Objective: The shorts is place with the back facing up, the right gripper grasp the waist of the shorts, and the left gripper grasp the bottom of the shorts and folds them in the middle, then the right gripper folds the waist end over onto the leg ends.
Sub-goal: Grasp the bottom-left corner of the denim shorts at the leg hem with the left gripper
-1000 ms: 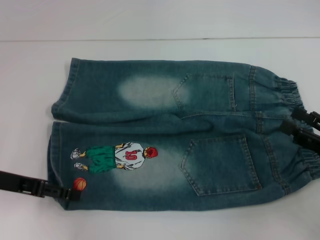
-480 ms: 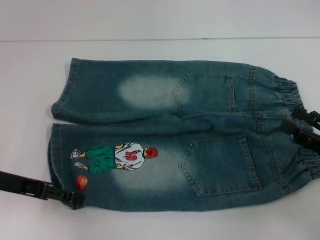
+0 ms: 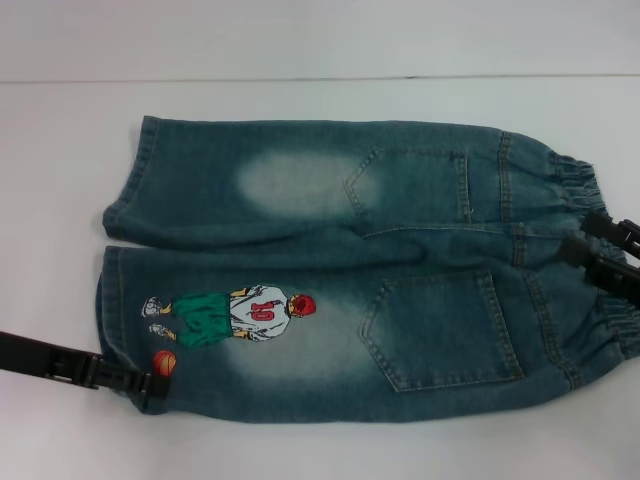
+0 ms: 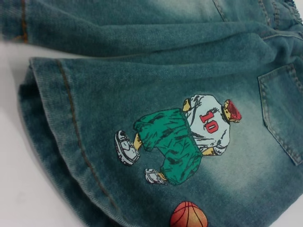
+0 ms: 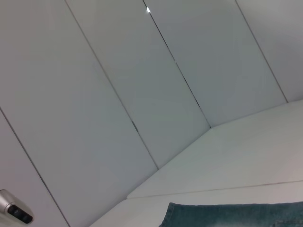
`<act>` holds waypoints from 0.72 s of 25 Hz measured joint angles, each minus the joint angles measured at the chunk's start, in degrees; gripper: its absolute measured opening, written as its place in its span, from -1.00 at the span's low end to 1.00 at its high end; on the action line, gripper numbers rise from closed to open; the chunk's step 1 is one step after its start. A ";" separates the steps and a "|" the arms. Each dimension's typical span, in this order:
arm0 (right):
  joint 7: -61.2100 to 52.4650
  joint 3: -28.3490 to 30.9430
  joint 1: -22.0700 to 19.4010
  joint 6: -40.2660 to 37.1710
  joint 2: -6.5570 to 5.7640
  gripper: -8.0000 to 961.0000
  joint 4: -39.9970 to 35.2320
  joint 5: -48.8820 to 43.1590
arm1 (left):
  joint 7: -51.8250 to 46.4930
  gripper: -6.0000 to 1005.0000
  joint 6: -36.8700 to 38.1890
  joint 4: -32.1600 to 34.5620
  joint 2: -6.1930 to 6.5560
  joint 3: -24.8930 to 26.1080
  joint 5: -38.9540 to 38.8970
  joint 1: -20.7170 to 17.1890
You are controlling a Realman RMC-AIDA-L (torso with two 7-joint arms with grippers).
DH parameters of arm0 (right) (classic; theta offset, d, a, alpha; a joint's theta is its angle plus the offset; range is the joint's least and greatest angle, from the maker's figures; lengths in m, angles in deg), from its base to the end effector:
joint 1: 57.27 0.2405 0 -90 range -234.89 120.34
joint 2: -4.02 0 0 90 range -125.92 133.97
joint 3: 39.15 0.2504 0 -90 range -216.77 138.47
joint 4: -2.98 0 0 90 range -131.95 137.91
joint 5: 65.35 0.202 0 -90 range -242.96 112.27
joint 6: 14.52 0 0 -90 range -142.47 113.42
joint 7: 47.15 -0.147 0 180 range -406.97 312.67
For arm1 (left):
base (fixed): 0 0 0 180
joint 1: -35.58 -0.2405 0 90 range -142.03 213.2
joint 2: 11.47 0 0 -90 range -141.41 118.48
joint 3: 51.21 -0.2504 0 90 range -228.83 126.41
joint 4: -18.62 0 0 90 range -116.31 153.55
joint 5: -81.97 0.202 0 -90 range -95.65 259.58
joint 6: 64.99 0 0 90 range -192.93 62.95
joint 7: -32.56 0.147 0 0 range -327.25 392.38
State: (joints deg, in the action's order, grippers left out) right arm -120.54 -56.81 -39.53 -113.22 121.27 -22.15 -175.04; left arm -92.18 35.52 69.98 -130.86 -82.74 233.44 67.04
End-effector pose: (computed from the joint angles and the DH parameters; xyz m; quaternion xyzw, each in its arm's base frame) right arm 0.3200 0.2494 0.0320 -0.8157 0.3408 0.4072 0.2297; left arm -0.3001 0.2879 0.0265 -0.8277 -0.5592 -0.0027 0.0468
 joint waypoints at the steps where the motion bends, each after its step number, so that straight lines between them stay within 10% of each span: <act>1: 0.00 0.00 0.00 0.00 0.00 0.83 0.00 0.00 | -0.09 0.80 0.00 0.06 0.01 0.00 0.02 -0.06; 18: 0.00 0.00 -0.25 0.00 0.00 0.83 0.00 0.00 | -0.30 0.41 0.63 -0.01 -0.24 -4.02 -0.08 0.39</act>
State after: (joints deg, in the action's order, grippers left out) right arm -120.54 -56.81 -39.77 -113.22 121.27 -22.15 -175.03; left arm -92.48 36.15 69.97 -131.10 -86.77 233.36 67.43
